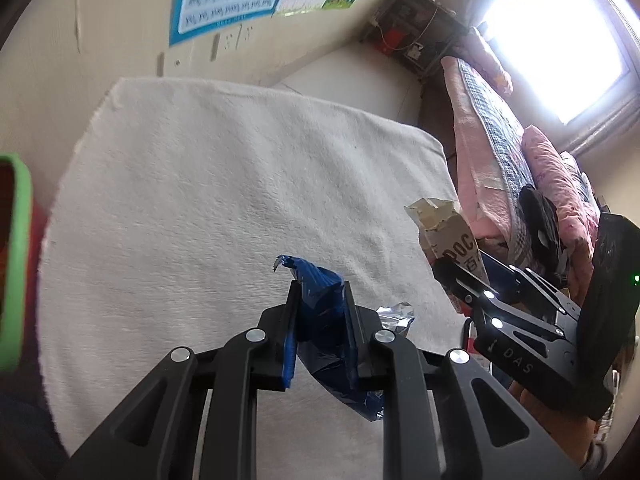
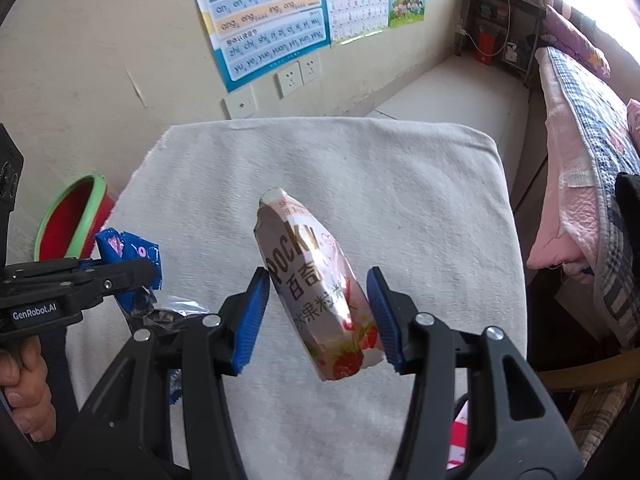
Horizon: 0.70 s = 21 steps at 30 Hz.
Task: Collect trash
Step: 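Carry the Pocky box and blue wrapper over the red bin and release both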
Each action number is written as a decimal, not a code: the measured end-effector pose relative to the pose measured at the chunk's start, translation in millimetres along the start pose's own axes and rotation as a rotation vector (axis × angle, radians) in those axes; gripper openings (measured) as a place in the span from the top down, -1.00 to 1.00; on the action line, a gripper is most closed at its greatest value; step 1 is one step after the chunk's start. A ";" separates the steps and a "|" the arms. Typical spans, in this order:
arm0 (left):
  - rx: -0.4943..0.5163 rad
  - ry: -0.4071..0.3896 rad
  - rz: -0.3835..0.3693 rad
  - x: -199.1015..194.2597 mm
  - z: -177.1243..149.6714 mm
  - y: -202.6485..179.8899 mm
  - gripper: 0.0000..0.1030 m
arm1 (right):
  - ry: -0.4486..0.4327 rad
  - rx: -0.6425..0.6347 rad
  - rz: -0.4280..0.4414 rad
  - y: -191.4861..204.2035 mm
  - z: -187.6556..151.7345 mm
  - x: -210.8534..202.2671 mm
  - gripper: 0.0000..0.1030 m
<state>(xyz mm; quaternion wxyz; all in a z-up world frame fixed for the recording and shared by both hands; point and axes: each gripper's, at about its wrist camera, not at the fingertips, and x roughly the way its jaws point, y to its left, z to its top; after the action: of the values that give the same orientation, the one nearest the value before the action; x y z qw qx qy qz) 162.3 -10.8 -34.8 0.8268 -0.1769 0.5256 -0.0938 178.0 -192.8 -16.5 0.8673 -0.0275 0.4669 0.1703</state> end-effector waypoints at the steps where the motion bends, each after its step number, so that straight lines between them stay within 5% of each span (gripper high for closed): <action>1: 0.003 -0.009 0.007 -5.9 -0.7 3.3 0.69 | -0.004 -0.003 0.003 4.0 0.2 -2.7 0.05; 21: -0.068 -0.186 0.114 -113.2 -15.8 99.4 0.69 | -0.077 -0.124 0.051 103.9 18.8 -41.0 0.05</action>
<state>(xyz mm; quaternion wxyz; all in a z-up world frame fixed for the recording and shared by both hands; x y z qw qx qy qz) 96.3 116.2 14.9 0.8695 -0.1824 0.4588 -0.0119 139.0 -102.2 39.2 0.8768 -0.0627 0.4221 0.2217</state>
